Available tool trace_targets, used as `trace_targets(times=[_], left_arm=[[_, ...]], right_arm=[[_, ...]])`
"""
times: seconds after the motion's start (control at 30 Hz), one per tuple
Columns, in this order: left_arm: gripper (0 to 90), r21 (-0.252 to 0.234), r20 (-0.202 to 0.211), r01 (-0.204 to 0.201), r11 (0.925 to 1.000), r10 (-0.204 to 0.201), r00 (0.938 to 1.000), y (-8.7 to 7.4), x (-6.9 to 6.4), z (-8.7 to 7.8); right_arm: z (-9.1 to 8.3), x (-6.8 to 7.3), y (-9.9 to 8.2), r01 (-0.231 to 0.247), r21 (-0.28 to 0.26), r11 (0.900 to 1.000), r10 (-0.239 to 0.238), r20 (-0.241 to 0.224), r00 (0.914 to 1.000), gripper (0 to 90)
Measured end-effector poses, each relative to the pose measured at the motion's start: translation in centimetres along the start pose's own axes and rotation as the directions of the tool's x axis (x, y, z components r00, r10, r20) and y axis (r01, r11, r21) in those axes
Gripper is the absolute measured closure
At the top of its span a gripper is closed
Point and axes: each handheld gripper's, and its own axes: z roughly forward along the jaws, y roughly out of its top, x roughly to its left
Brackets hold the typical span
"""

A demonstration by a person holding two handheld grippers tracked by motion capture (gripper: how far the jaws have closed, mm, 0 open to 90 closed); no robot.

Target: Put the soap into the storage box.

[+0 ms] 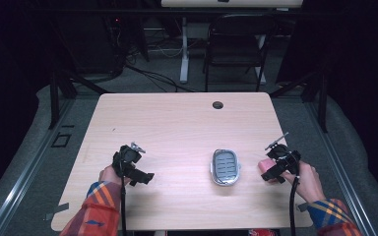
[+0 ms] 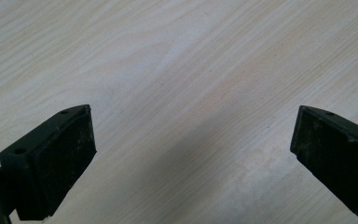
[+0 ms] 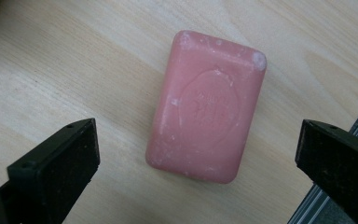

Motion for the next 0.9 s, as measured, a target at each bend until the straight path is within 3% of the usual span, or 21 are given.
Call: trace_targets(times=[0.13, 0.3, 0.33, 0.43, 0.47, 0.5, 0.53, 0.57, 0.6, 0.67, 0.7, 0.73, 0.77, 0.8, 0.83, 0.9], left_arm=[[0.0, -0.001, 0.006, -0.007, 1.0000, 0.007, 1.0000, 0.1, 0.0, 0.1], [0.0, 0.002, 0.010, -0.010, 0.9999, 0.010, 0.9999, 0.3, 0.0, 0.2], [0.0, 0.001, 0.010, -0.011, 0.9999, 0.011, 0.9999, 0.3, -0.1, 0.3], [0.0, -0.002, 0.008, -0.012, 0.9999, 0.012, 0.9999, 0.3, -0.1, 0.2], [0.0, 0.000, 0.009, -0.012, 0.9999, 0.012, 0.9999, 0.3, -0.1, 0.2], [0.0, 0.006, 0.010, -0.013, 0.9999, 0.013, 0.9999, 0.3, -0.1, 0.2], [0.0, 0.006, 0.010, -0.013, 0.9999, 0.013, 0.9999, 0.3, -0.1, 0.2], [0.0, 0.008, 0.011, -0.012, 0.9999, 0.012, 0.9999, 0.3, -0.1, 0.3], [0.0, 0.008, 0.010, -0.012, 0.9999, 0.012, 0.9999, 0.3, -0.1, 0.3], [0.0, 0.007, 0.010, -0.012, 0.9999, 0.011, 0.9999, 0.3, -0.1, 0.3], [0.0, 0.005, 0.012, -0.012, 0.9999, 0.012, 0.9999, 0.3, 0.0, 0.3], [0.0, 0.002, 0.012, -0.009, 1.0000, 0.009, 0.9999, 0.3, 0.0, 0.3], [0.0, 0.005, 0.012, -0.006, 1.0000, 0.006, 0.9999, 0.3, 0.0, 0.3], [0.0, 0.006, 0.011, -0.004, 1.0000, 0.004, 0.9999, 0.3, 0.0, 0.3], [0.0, 0.006, 0.010, -0.005, 1.0000, 0.005, 0.9999, 0.4, 0.0, 0.4], [0.0, 0.004, 0.012, -0.011, 0.9999, 0.011, 0.9999, 0.5, -0.1, 0.4]], right_arm=[[0.3, -0.1, 0.3, -0.034, -0.023, 0.9992, 0.034, -0.008, 0.9994, 0.0], [0.5, -0.4, 0.9, -0.051, -0.005, 0.9987, 0.051, -0.023, 0.9984, 0.0], [0.4, -0.5, 1.1, -0.037, 0.017, 0.9992, 0.037, -0.023, 0.9990, 0.0], [0.6, -0.6, 1.3, -0.051, 0.025, 0.9984, 0.052, -0.036, 0.9980, 0.0], [0.5, -0.8, 1.5, -0.034, 0.054, 0.9980, 0.036, -0.029, 0.9989, 0.0], [1.0, -0.7, 1.4, -0.076, 0.036, 0.9965, 0.077, -0.035, 0.9964, 0.0], [1.0, -0.7, 1.4, -0.076, 0.036, 0.9965, 0.077, -0.035, 0.9964, 0.0], [0.7, -1.0, 1.7, -0.030, 0.096, 0.9949, 0.033, -0.031, 0.9990, 0.0], [1.1, -0.8, 1.6, -0.079, 0.057, 0.9952, 0.081, -0.037, 0.9960, 0.0], [1.2, -0.9, 1.9, -0.076, 0.075, 0.9943, 0.079, -0.034, 0.9963, 0.0], [0.7, -1.4, 2.7, 0.021, 0.188, 0.9820, -0.016, -0.028, 0.9995, 0.0], [0.7, -1.4, 2.7, 0.021, 0.188, 0.9820, -0.016, -0.028, 0.9995, 0.0], [1.2, -1.1, 2.4, -0.040, 0.128, 0.9910, 0.045, -0.042, 0.9981, 0.0], [1.9, -0.7, 2.1, -0.117, 0.049, 0.9919, 0.120, -0.066, 0.9905, 0.0], [1.6, -0.9, 2.4, -0.085, 0.095, 0.9919, 0.090, -0.044, 0.9950, 0.0], [1.7, -1.2, 2.6, -0.085, 0.129, 0.9880, 0.092, -0.050, 0.9945, 0.0]])
